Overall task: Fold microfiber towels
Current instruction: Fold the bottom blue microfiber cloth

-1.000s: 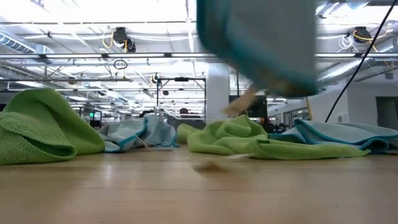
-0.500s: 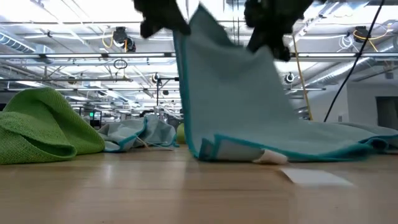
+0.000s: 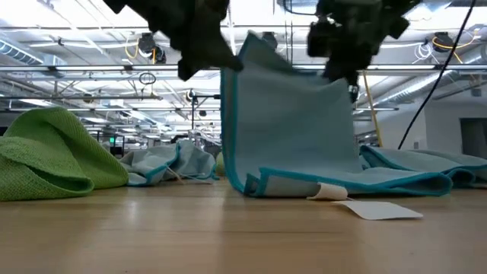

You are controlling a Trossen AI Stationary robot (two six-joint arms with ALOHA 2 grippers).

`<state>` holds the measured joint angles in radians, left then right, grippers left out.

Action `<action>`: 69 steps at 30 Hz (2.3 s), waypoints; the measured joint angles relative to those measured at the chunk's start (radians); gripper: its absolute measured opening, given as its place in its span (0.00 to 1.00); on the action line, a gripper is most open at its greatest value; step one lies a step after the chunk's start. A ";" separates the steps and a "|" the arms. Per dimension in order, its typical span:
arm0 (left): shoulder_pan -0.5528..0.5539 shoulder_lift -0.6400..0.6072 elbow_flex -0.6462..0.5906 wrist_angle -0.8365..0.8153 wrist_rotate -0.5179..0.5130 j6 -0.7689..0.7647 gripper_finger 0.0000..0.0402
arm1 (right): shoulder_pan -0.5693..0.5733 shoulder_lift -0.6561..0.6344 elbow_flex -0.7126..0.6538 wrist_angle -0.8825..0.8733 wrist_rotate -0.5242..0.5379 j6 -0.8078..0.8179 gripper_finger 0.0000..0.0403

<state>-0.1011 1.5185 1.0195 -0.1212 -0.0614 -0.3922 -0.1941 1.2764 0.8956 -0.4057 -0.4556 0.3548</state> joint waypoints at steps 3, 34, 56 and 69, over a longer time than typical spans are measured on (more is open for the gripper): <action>-0.036 0.030 0.004 0.032 -0.021 0.019 0.00 | 0.038 -0.058 -0.082 0.035 0.023 -0.028 0.01; -0.100 0.126 0.001 0.032 -0.316 -0.187 0.00 | 0.064 -0.200 -0.385 0.510 0.376 -0.130 0.08; -0.032 0.127 0.001 0.046 -0.305 -0.137 0.00 | 0.043 -0.303 -0.385 0.385 0.269 0.095 0.61; -0.033 0.127 0.001 0.046 -0.303 -0.138 0.00 | 0.038 -0.232 -0.385 0.475 0.188 0.051 0.31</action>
<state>-0.1341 1.6455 1.0203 -0.0753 -0.3641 -0.5297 -0.1558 1.0447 0.5102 0.0693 -0.2676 0.4056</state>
